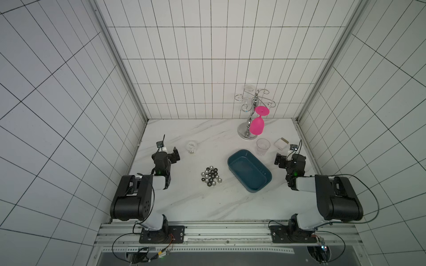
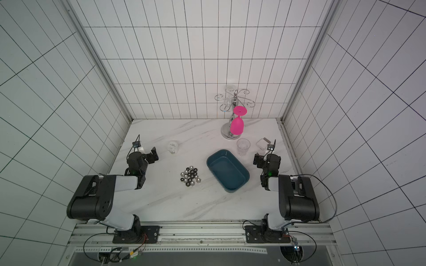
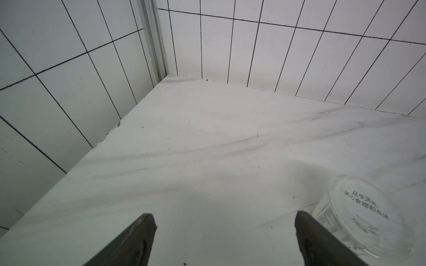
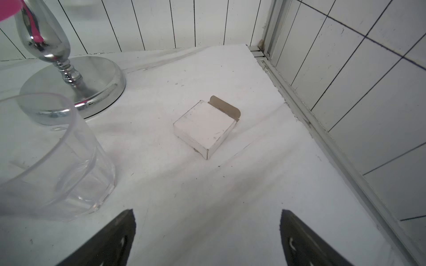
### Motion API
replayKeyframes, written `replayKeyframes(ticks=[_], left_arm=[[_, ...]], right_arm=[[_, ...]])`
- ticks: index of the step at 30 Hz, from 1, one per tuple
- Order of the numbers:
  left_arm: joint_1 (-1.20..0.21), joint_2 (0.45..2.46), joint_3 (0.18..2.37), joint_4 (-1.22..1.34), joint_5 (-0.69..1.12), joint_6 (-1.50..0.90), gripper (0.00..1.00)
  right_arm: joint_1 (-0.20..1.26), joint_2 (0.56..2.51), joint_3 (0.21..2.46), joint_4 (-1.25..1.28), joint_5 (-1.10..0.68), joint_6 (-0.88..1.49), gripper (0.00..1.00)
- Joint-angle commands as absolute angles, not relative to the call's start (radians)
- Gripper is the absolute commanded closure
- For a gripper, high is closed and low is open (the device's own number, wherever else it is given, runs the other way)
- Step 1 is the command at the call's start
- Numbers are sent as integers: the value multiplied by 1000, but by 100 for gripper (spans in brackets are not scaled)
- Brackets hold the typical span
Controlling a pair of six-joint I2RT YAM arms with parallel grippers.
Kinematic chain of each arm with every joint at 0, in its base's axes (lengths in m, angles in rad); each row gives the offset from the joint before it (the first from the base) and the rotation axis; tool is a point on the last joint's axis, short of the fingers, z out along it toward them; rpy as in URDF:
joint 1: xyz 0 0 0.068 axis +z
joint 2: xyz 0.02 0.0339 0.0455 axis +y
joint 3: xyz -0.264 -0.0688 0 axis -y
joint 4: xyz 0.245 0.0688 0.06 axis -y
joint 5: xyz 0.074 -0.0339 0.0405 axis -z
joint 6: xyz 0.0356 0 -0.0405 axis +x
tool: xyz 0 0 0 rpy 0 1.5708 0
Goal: Put the nuts on the desktop into the storage box
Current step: Pick up the nut from the center of the board.
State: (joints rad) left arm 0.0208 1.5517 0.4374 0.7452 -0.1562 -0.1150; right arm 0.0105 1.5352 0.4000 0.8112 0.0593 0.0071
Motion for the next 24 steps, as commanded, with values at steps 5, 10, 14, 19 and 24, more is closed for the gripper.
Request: replayKeyframes(ticks=[5, 10, 14, 19, 24], left_arm=[[18, 1562, 452, 769, -150, -107, 2], [18, 1565, 456, 765, -152, -109, 2], [18, 1561, 451, 767, -152, -110, 2], [16, 1448, 618, 404, -145, -110, 2], [1, 1319, 709, 256, -120, -116, 2]], right_arm=[[-1, 1538, 425, 820, 48, 9, 1], [-35, 1545, 444, 790, -21, 26, 1], [-41, 1539, 440, 801, -30, 26, 1], [-34, 1450, 658, 376, 18, 34, 1], [89, 1394, 860, 120, 117, -13, 1]])
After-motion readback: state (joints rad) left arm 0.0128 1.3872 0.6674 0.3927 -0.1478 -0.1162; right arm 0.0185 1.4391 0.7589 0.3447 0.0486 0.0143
